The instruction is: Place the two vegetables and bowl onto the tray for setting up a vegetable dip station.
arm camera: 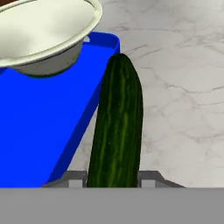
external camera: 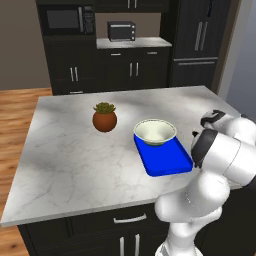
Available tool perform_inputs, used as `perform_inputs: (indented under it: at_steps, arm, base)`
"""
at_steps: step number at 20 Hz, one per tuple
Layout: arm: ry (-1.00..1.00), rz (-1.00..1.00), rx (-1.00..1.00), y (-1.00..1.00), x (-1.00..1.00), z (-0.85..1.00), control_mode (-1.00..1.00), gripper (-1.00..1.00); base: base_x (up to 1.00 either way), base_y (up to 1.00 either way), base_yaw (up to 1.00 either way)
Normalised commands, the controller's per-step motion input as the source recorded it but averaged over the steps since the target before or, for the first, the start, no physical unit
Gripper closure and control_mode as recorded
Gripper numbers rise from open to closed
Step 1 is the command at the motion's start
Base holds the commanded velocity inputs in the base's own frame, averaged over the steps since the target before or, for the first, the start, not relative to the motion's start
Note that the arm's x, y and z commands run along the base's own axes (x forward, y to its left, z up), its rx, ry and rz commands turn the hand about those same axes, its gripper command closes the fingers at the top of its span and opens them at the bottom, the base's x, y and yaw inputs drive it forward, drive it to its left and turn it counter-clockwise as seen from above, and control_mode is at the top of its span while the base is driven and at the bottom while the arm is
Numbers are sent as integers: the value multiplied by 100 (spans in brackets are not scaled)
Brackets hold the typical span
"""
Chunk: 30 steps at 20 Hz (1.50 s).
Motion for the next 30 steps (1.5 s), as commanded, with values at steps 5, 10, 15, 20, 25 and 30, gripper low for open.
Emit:
perform_inputs:
  at_steps: [5,10,15,20,25,30]
  arm:
    - [-3,14,-3,28,-12,27,-100,100]
    - [0,11,-1,24,0,19,-100,100]
    - [-5,22,-7,12,-10,-1,-100,100]
    - [-12,30,-9,2,-4,0,-100,100]
    - [-9,31,-11,19,0,0,-100,100]
    - [-3,23,-9,41,0,0,-100,100]
  base:
    - [0,0,0]
    - [0,0,0]
    - [0,0,0]
    - [0,0,0]
    - [0,0,0]
    - [0,0,0]
